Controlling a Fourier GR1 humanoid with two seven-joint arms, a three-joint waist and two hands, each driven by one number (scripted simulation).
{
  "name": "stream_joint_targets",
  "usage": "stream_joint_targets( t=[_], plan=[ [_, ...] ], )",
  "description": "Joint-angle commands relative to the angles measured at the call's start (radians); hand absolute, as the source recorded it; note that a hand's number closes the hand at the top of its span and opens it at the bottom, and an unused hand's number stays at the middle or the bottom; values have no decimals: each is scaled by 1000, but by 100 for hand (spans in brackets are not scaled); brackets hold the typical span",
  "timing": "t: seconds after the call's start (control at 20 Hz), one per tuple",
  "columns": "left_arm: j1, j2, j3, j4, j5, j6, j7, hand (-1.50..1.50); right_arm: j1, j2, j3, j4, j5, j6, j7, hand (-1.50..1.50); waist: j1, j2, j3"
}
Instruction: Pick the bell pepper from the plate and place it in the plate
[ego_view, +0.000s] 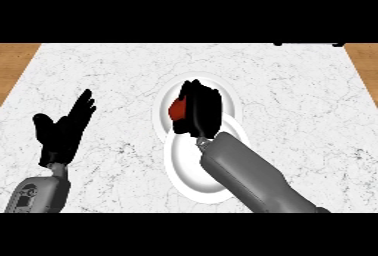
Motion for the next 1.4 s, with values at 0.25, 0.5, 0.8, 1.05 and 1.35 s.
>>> stream_joint_targets(
  t=[0.25, 0.5, 0.8, 1.05, 1.35],
  plan=[
    [39, 0, 0, -38, -2, -10, 16, 0, 74, 1, -152, 173, -300, 26, -434, -150, 0, 1, 1],
    [9, -18, -10, -48, -31, 23, 37, 0, 83, -31, -182, 124, -293, -86, -601, -150, -15, -3, 1],
    [39, -27, -13, -75, -11, 8, 54, 0, 96, 1, -178, -135, -461, -106, -755, -150, -14, -7, 2],
    [24, -4, 33, -7, -1, -5, 6, 0, 154, 1, -175, -284, -638, -123, -623, -150, -22, -5, 0],
    [-12, -16, 16, -50, -10, 3, 57, 0, 263, -13, -309, -286, -847, 96, -803, -150, -23, -2, 1]
  ],
)
